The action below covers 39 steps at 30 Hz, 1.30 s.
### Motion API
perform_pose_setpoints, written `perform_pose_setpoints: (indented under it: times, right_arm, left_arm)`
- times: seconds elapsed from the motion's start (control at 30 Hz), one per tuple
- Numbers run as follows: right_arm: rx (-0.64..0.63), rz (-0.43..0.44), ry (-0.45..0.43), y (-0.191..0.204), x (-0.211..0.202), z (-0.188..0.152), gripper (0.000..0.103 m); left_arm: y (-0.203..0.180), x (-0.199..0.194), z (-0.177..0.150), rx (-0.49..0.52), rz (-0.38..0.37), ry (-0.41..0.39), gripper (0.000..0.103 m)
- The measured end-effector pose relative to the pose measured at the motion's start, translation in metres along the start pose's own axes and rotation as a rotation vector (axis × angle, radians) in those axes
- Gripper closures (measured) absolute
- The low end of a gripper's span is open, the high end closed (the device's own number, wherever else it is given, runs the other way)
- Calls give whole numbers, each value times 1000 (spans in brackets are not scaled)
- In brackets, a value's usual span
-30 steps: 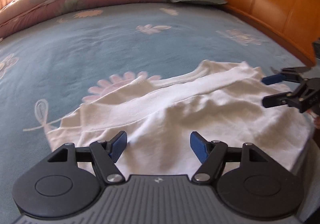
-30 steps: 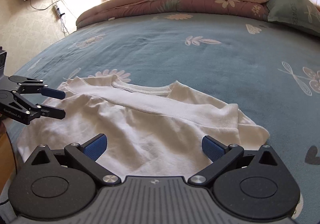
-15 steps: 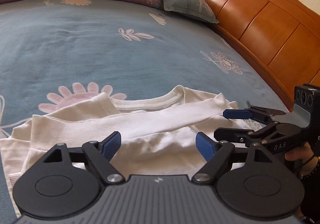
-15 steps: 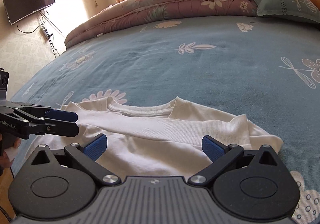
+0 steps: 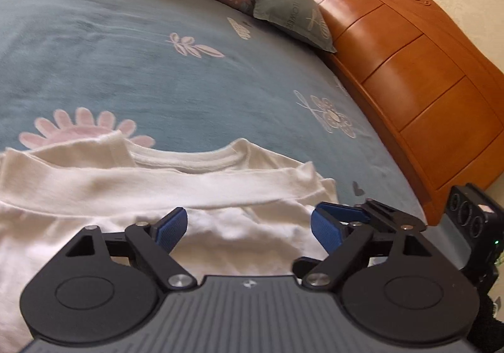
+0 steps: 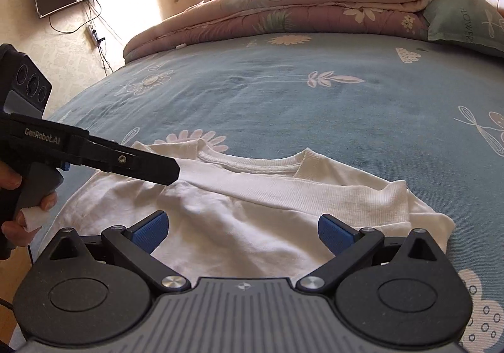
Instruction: Fold clothes
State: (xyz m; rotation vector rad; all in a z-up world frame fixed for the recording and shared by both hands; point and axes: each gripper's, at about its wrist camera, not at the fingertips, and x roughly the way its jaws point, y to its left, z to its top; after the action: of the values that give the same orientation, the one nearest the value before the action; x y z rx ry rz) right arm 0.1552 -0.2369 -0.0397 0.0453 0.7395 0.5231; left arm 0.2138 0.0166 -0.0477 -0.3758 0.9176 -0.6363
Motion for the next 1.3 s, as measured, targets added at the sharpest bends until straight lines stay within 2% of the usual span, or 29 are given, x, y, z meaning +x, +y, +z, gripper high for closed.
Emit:
perform_pose_setpoints:
  times: [0.03,0.2,0.37,0.47,0.6,0.8,0.83,0.9,0.97,1.0,1.1,1.17,1.3]
  right_arm:
    - [-6,-21,10,2,1,-4,0]
    - [39,-54,49,-4,-5,-25,0]
    - [45,-61,37,-1,-23,-38,0]
    - [63,-57,25,-3,-27,-43,0]
    - [67,-96,25,-6,-20,-51,0]
    - [109,-81,-27,-8,-36,-51,0]
    - [121,-76,-39,-9,-39,-51,0]
    - [152,-130,-7,-17,-34,-56,0]
    - [159,-136,-18,-20,-33,-62,0]
    - [159,-134,-23,-20,-33,-63,0]
    - [166,-136,-40,-21,-32,-66,0]
    - [171,-142,-53,-21,-32,-68,0]
    - [74,-196,-37,-7,-27,-70,0]
  left_arm:
    - [-4,7,-4,10,-11,3,17]
    - [0,44,-4,28,59,32,17]
    - [-19,37,5,42,83,31,17]
    - [-33,31,-2,84,19,18,14]
    - [-25,51,-12,43,96,85,15]
    - [-41,22,-14,75,85,29,14]
    - [-40,17,-16,72,95,22,13]
    - [-30,12,-21,35,135,23,13]
    - [-16,14,-28,-10,208,61,14]
    - [-9,16,-31,-13,222,74,14]
    - [-11,9,-27,-10,224,79,14]
    - [-18,1,-24,12,225,42,13]
    - [-15,2,-32,-8,234,61,13]
